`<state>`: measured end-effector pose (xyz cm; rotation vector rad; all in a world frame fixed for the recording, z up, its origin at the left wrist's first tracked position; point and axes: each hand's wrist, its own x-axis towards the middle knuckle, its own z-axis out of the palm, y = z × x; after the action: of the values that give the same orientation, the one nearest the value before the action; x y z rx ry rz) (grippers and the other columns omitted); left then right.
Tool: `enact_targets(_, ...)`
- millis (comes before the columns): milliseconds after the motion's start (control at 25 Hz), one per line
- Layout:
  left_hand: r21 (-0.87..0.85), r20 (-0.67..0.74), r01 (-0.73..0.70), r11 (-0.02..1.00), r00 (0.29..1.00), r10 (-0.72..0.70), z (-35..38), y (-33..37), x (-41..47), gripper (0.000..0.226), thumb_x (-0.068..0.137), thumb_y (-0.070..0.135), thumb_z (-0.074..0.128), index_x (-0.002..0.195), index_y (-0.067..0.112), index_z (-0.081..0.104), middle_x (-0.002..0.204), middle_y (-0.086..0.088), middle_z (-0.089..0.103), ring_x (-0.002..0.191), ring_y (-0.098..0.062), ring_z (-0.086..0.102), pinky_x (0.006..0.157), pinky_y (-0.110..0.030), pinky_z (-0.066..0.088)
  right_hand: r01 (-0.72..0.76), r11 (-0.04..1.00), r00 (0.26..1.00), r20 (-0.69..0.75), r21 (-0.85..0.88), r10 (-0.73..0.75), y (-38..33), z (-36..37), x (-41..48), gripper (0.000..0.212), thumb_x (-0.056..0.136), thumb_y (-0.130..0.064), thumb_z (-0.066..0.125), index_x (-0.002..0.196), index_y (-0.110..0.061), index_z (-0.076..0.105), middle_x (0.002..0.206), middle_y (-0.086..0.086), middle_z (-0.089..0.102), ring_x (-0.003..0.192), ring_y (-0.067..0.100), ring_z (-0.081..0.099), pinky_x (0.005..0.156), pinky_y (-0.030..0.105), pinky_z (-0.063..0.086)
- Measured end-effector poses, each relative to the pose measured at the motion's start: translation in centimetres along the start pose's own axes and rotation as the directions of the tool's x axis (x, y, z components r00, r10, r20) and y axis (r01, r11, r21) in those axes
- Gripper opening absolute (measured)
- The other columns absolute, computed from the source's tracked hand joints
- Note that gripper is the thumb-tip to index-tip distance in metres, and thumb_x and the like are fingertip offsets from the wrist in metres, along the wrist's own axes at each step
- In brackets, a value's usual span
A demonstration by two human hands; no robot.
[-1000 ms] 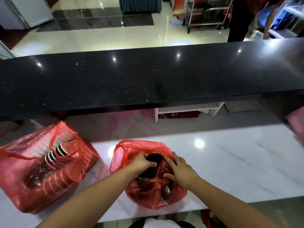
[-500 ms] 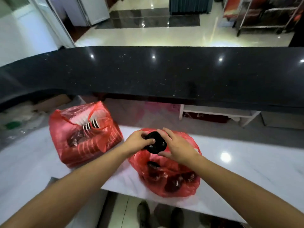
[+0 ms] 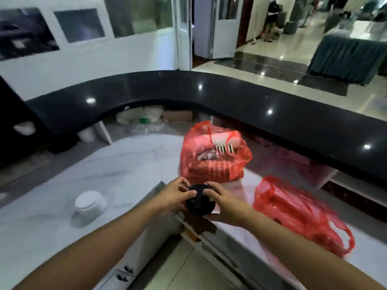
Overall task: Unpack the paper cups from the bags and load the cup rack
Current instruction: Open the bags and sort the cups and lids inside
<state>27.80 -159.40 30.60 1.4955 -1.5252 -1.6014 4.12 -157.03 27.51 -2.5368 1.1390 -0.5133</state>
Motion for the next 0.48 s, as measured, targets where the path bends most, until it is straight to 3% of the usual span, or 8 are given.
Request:
enact_targets(80, 0.044, -0.119, -0.027, 0.999, 0.992, 0.032, -6.2, -3.6, -4.8, 0.026, 0.082, 0.037, 0.072, 0.099, 0.029, 0.055, 0.104, -0.003, 0.066, 0.092, -0.02, 0.069, 0.084, -0.05, 0.06, 0.073, 0.997, 0.997, 0.01, 0.014, -0.074, -5.5, 4.0, 4.9, 0.069, 0.081, -0.045, 0.075, 0.134, -0.018, 0.041, 0.145, 0.013, 0.039, 0.117, 0.031, 0.057, 0.095, 0.039, 0.054)
enact_targets(280, 0.243, -0.337, -0.049, 0.969, 0.932, 0.132, -17.5, -11.9, -16.5, 0.044, 0.097, 0.031, 0.06, 0.138, 0.033, 0.043, 0.139, 0.011, 0.053, 0.106, -0.001, 0.065, 0.094, -0.027, 0.055, 0.197, 0.979, 0.973, 0.112, 0.046, -0.201, -17.1, 12.4, 15.5, 0.07, 0.081, -0.05, 0.073, 0.135, -0.019, 0.043, 0.149, 0.01, 0.038, 0.118, 0.031, 0.058, 0.097, 0.034, 0.053)
enact_targets(400, 0.351, -0.37, -0.04, 0.936, 0.912, 0.178, -22.6, -17.1, -21.9, 0.058, 0.093, 0.042, 0.062, 0.144, 0.042, 0.034, 0.147, 0.017, 0.038, 0.119, 0.001, 0.055, 0.099, -0.024, 0.051, 0.3, 0.95, 0.936, 0.167, 0.085, -0.311, -22.9, 16.9, 20.5, 0.068, 0.083, -0.057, 0.067, 0.136, -0.019, 0.044, 0.148, 0.007, 0.039, 0.116, 0.025, 0.06, 0.097, 0.024, 0.052)
enact_targets(480, 0.466, -0.344, -0.036, 0.884, 0.913, 0.218, -24.6, -20.2, -24.1, 0.064, 0.092, 0.045, 0.062, 0.146, 0.043, 0.03, 0.155, 0.018, 0.023, 0.127, -0.003, 0.048, 0.105, -0.024, 0.045, 0.32, 0.938, 0.916, 0.21, 0.131, -0.342, -25.3, 19.5, 22.8, 0.069, 0.085, -0.06, 0.064, 0.138, -0.024, 0.041, 0.15, 0.003, 0.037, 0.117, 0.021, 0.058, 0.095, 0.026, 0.054)
